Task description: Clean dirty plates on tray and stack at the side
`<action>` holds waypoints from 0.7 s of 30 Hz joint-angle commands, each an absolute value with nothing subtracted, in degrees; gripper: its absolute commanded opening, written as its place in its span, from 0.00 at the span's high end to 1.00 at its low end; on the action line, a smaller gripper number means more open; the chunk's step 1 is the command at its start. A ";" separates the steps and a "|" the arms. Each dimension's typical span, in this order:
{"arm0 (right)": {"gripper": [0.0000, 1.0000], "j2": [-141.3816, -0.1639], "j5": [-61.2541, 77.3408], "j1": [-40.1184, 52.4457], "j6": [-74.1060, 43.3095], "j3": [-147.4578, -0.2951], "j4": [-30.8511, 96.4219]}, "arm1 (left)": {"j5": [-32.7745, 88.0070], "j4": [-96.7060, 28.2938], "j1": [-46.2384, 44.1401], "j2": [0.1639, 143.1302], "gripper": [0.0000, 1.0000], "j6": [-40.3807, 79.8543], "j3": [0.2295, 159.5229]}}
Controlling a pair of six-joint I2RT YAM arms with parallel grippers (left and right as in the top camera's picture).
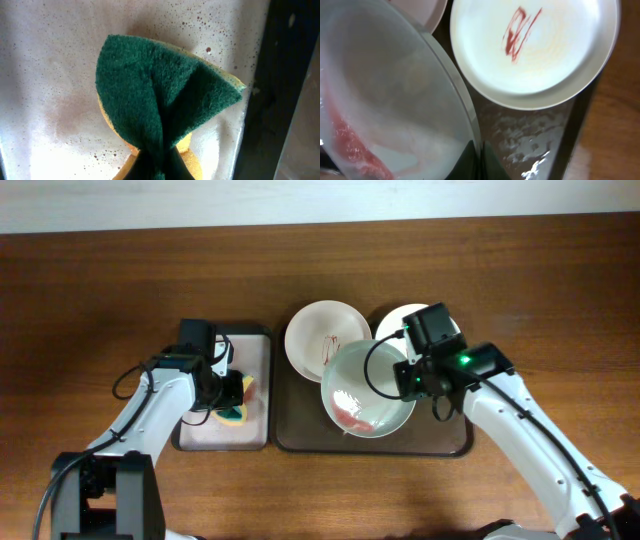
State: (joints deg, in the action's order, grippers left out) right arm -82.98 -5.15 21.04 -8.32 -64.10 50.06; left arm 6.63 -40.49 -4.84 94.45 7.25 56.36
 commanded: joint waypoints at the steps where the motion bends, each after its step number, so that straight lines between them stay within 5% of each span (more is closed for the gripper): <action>1: 0.96 -82.00 -13.85 24.45 -9.10 -65.45 48.51 | 6.24 -39.72 -4.60 94.94 1.00 6.15 56.29; 9: 0.96 -82.06 -13.96 29.30 -9.78 -65.45 43.64 | 2.42 -41.08 -4.38 94.91 1.00 9.26 56.31; 15: 0.96 -82.11 -1.54 29.30 -25.15 -65.45 35.18 | 0.58 -41.63 1.23 94.85 1.00 17.67 56.31; 21: 0.96 -84.47 -0.27 29.41 -27.09 -65.60 27.42 | 0.62 -41.82 4.29 94.85 1.00 19.31 56.31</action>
State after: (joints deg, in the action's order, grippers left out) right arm -83.07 -1.78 28.88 -24.75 -64.40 28.71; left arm 1.26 -42.19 3.70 94.52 17.91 56.36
